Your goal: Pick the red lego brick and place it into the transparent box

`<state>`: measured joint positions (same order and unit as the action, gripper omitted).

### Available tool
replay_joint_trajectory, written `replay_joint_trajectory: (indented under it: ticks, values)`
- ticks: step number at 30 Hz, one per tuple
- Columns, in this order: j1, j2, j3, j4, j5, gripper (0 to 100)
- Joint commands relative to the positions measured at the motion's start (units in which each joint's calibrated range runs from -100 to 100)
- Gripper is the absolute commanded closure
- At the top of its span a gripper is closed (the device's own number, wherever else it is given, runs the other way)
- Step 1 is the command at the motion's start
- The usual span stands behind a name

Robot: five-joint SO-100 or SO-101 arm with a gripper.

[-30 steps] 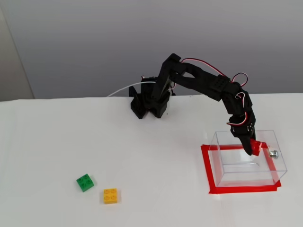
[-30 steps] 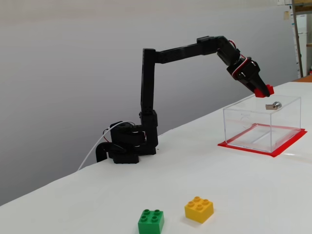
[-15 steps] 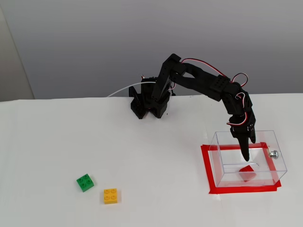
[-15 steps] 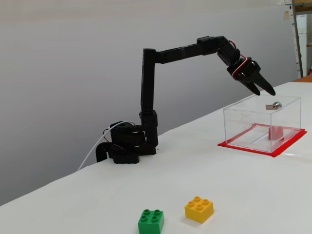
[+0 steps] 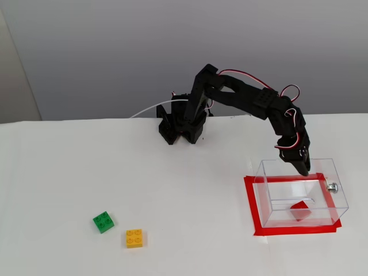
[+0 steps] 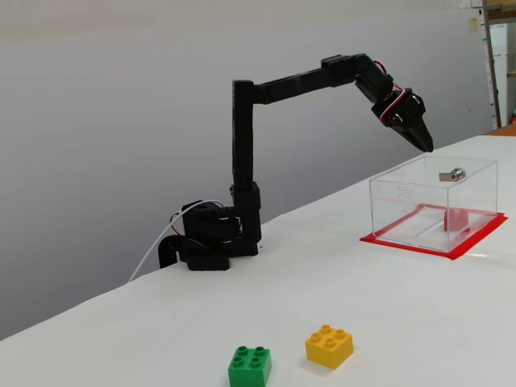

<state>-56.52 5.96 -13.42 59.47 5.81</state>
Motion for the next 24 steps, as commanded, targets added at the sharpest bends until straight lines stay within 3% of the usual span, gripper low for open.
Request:
replay_joint_trajectory:
  ticks: [1, 12, 24]
  values:
    - [1.2, -5.2, -2.2, 2.8, -0.1, 98]
    - [9.4, -18.0, -2.1, 10.1, 0.2, 98]
    - [31.5, -40.0, 1.5, 13.6, 0.4, 98]
